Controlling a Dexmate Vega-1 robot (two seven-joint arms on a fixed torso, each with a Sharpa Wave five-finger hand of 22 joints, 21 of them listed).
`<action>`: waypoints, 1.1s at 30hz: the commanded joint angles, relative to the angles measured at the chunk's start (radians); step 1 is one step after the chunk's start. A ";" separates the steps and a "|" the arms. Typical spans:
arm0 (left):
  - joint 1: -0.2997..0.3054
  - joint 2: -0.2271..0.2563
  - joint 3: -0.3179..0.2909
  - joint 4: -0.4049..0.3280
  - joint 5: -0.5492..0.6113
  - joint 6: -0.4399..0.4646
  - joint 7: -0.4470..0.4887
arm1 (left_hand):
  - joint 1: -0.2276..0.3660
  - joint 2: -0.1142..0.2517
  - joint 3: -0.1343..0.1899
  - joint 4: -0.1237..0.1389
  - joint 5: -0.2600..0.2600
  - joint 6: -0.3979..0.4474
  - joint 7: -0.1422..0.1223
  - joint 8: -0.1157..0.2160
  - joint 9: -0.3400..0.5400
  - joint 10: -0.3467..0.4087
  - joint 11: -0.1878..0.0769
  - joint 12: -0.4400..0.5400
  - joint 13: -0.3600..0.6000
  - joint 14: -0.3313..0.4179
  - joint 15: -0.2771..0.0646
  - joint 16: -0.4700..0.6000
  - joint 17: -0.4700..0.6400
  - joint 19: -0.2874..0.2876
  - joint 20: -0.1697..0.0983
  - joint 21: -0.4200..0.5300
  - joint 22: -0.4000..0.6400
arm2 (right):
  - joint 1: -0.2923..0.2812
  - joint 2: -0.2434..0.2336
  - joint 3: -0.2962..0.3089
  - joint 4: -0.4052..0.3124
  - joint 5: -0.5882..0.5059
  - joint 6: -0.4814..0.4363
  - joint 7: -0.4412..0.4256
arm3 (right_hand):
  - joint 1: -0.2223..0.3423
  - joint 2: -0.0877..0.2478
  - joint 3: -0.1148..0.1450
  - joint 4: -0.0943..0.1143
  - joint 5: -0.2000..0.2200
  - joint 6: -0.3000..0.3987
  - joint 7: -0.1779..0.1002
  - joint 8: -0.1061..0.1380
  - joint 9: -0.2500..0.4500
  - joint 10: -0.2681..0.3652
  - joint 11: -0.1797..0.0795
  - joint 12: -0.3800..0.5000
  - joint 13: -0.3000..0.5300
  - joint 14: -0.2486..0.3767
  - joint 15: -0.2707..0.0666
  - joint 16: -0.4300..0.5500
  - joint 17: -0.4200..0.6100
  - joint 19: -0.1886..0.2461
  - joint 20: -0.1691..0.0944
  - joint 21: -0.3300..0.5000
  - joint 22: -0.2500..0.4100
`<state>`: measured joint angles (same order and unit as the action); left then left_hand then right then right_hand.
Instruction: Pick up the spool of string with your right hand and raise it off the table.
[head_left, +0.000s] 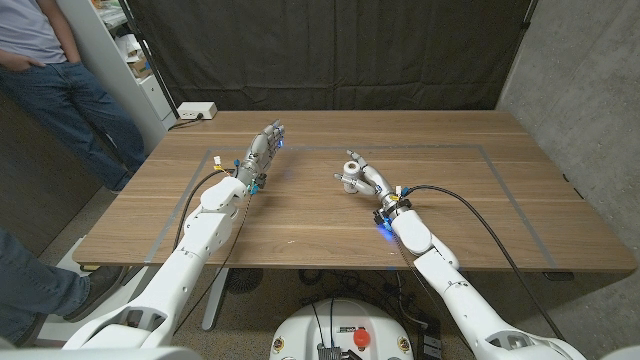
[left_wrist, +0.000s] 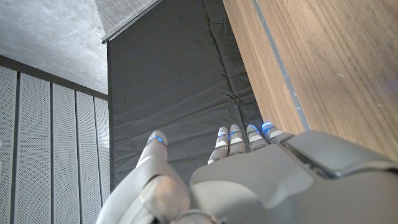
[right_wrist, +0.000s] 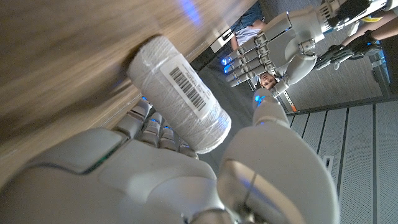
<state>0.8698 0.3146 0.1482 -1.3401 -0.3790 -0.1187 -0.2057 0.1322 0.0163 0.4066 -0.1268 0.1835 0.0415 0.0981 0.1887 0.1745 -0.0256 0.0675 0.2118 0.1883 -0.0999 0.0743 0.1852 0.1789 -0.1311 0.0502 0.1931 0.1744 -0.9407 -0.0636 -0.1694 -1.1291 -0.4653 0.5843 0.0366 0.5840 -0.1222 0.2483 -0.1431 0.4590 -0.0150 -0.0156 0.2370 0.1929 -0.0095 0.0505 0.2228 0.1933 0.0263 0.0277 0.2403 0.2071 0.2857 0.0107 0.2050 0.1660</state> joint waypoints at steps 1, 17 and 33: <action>0.013 0.003 -0.005 -0.020 -0.001 0.003 0.003 | 0.005 0.008 -0.004 -0.002 0.000 0.005 0.002 0.002 0.004 -0.002 -0.005 -0.003 0.005 0.001 0.006 0.004 0.004 -0.001 0.009 0.003 0.005 | 0.012 0.005 -0.006 0.038 -0.037 0.034 -0.087 | 0.021 0.006 -0.005 0.005 0.013 0.020 -0.003 0.006 0.003 0.030 -0.004 0.012 0.005 0.036 -0.003 0.015 0.009 0.030 0.000 0.011 0.006; 0.023 0.003 -0.005 -0.038 0.003 0.005 0.012 | 0.005 0.008 -0.004 -0.002 0.000 0.009 0.004 0.003 0.004 -0.002 -0.005 -0.002 0.005 0.000 0.004 0.003 0.004 -0.002 0.012 0.003 0.005 | 0.018 0.011 -0.010 0.069 -0.055 0.039 -0.154 | 0.060 0.037 -0.007 0.009 0.025 0.111 -0.016 0.018 0.004 0.185 -0.027 0.056 0.019 0.145 -0.031 0.065 0.043 0.129 -0.015 0.029 0.012; 0.024 0.001 0.002 -0.050 0.005 0.016 0.017 | 0.004 0.009 -0.005 -0.002 0.000 0.017 0.004 0.004 0.004 -0.001 -0.005 -0.002 0.005 0.000 0.005 0.004 0.004 -0.002 0.013 0.003 0.005 | 0.022 0.006 -0.016 0.082 -0.064 0.034 -0.176 | 0.123 0.064 -0.001 0.000 0.025 0.216 -0.032 0.038 0.006 0.334 -0.044 0.106 0.043 0.209 -0.055 0.094 0.067 0.185 -0.020 0.034 0.014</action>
<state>0.8919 0.3173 0.1460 -1.3803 -0.3762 -0.1088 -0.1934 0.1322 0.0163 0.4066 -0.1268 0.1835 0.0504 0.0998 0.1886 0.1746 -0.0292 0.0641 0.2118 0.1883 -0.0999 0.0743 0.1852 0.1788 -0.1294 0.0594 0.1931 0.1744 -0.9213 -0.0543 -0.1805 -1.0602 -0.5200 0.6239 -0.1185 0.6878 -0.0572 0.2409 -0.1356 0.4822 0.1837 -0.0429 0.2672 0.1929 0.2995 0.0088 0.3155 0.2293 0.2273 -0.0269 0.3296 0.2684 0.4620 -0.0089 0.2342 0.1748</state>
